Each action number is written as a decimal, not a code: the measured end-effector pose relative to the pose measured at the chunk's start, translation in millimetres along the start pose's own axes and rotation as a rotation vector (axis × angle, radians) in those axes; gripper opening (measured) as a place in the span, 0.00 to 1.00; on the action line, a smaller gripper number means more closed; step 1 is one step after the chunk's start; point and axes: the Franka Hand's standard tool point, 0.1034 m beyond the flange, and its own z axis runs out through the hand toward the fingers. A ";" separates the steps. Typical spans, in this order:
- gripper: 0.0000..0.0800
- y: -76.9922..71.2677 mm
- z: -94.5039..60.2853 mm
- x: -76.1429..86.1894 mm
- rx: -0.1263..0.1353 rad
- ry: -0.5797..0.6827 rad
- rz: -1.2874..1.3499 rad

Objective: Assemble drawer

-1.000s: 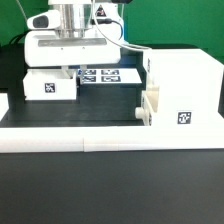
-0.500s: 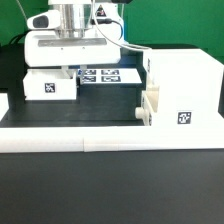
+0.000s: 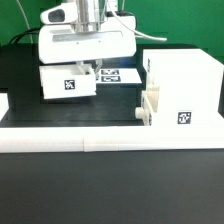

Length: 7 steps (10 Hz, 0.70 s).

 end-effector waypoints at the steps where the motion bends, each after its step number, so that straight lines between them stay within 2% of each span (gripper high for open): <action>1: 0.05 -4.8 -8.4 14.1 0.007 0.001 -0.013; 3: 0.05 -13.5 -19.3 41.1 0.012 0.019 -0.031; 5: 0.05 -16.0 -25.8 65.1 0.020 0.030 -0.044; 6: 0.05 -17.4 -26.7 73.6 0.024 0.031 -0.039; 7: 0.05 -19.3 -26.5 75.0 0.026 0.030 -0.053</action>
Offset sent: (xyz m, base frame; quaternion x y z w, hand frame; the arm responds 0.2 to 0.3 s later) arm 0.0476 0.0160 0.0275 -0.0032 0.0048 -0.0111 0.9999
